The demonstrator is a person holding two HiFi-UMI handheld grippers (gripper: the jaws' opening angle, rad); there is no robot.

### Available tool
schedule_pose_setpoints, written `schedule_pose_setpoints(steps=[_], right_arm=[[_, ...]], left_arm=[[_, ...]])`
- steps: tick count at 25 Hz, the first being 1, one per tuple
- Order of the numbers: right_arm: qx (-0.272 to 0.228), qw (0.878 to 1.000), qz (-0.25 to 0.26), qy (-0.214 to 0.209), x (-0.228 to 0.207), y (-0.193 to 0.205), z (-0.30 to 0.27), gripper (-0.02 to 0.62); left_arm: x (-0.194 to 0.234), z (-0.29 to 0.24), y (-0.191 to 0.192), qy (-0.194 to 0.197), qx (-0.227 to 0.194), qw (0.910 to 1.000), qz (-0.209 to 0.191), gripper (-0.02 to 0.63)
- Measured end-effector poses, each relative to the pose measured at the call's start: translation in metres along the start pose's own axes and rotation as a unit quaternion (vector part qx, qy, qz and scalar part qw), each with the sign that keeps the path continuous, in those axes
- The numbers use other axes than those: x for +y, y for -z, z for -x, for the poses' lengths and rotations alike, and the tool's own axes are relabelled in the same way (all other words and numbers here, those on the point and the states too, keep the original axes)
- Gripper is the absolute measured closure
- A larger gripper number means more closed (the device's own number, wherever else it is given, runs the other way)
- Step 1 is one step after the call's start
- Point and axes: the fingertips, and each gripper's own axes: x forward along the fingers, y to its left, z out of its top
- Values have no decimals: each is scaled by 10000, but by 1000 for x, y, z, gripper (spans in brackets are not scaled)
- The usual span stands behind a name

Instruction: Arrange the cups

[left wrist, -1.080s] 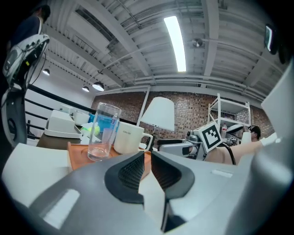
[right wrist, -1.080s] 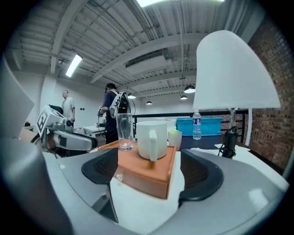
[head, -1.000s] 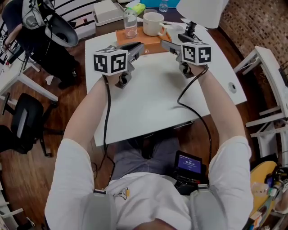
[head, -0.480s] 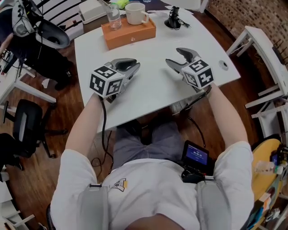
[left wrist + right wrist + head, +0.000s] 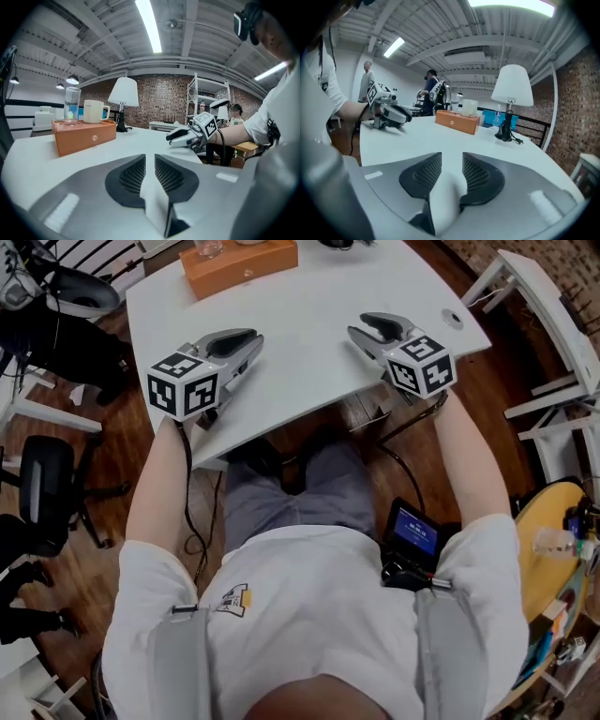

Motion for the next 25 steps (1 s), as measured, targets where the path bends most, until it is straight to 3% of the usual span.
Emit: schedule_pose_setpoints(steps=[2, 5, 25], right_arm=[[38, 9995, 277, 176, -2, -5, -3, 539], [125, 9988, 335, 325, -3, -4, 1, 595], [197, 9986, 365, 337, -5, 1, 1, 595]], left_arm=[[6, 4, -6, -96, -77, 9999, -27, 554], [3, 4, -9, -170, -94, 9998, -3, 555], [2, -1, -7, -208, -81, 9998, 14, 555]])
